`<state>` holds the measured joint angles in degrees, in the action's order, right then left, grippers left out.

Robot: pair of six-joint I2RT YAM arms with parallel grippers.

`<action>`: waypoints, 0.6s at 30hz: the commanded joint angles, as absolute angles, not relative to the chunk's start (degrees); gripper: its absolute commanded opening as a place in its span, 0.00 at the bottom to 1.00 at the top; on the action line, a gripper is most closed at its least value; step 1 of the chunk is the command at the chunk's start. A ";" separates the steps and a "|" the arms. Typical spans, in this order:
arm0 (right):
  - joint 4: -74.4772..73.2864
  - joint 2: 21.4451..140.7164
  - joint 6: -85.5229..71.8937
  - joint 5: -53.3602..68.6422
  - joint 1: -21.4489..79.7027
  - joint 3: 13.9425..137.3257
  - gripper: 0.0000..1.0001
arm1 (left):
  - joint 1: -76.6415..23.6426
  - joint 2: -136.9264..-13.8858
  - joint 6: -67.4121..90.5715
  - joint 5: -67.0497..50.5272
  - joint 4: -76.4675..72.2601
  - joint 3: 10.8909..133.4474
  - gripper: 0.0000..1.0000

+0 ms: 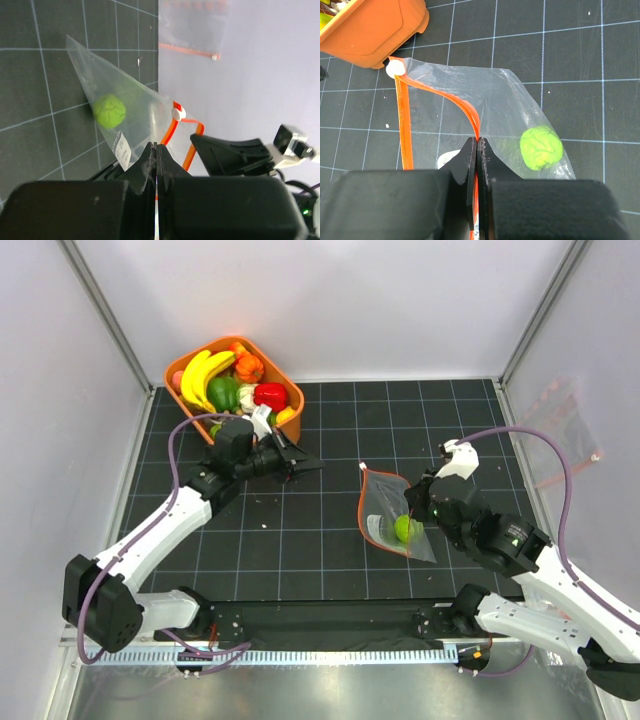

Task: Place the food in the zip-top bag and seal the zipper
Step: Pick up the fake fruit from the bin.

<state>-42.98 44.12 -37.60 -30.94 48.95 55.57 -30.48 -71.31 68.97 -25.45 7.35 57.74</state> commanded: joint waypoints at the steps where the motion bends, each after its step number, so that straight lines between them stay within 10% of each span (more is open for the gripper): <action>1: -42.19 43.42 -37.00 -32.61 48.78 55.55 0.01 | -28.31 -71.98 74.16 -27.06 8.71 58.45 0.00; 18: -41.57 44.30 -37.26 -32.25 48.78 55.63 0.01 | -25.58 -80.15 97.03 -45.52 -7.11 55.63 0.01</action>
<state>-42.96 44.29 -37.43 -30.96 48.93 55.55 -25.85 -80.49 94.30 -39.97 -0.95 55.02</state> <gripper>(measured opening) 0.048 0.009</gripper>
